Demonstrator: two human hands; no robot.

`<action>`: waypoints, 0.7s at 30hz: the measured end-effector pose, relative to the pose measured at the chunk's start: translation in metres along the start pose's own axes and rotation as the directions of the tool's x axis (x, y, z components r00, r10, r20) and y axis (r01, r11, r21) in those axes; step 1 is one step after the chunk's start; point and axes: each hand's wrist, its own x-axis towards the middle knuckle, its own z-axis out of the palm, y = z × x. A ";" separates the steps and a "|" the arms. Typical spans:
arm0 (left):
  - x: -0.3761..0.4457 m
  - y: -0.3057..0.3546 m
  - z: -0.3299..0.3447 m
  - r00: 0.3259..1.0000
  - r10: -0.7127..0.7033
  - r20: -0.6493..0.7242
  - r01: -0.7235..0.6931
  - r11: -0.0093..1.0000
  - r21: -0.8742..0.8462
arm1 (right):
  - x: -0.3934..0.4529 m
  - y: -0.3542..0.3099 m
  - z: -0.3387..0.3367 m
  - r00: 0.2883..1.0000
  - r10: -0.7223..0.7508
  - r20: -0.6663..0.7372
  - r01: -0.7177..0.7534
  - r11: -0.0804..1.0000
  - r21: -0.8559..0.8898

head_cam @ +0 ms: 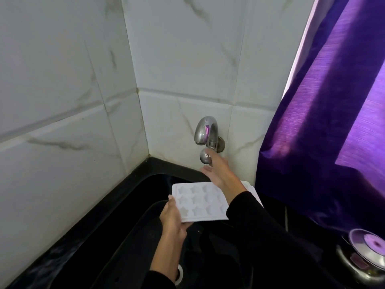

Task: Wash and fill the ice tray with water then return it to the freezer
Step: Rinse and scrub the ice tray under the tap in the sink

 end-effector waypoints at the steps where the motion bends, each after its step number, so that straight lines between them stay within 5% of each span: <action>1: 0.002 0.000 0.001 1.000 -0.002 -0.001 0.002 1.000 0.003 | 0.003 0.001 0.002 0.999 0.033 0.017 -0.034 0.995 0.091; 5: 0.006 0.005 0.003 1.000 -0.007 -0.012 0.007 1.000 0.018 | 0.015 0.003 0.005 0.998 0.062 0.021 -0.065 0.914 0.400; 10: 0.011 0.010 0.005 1.000 -0.003 -0.006 0.003 1.000 0.023 | 0.015 0.003 0.008 0.996 0.030 -0.078 0.001 0.929 0.370; 18: 0.011 0.010 0.003 1.000 -0.022 0.019 0.022 1.000 0.021 | 0.009 0.001 0.015 0.968 -0.074 -0.239 0.092 0.993 0.068; 21: 0.009 0.008 0.001 0.999 -0.035 0.023 0.035 0.999 -0.002 | -0.003 0.017 0.015 0.913 -0.306 -0.270 0.145 0.861 -0.487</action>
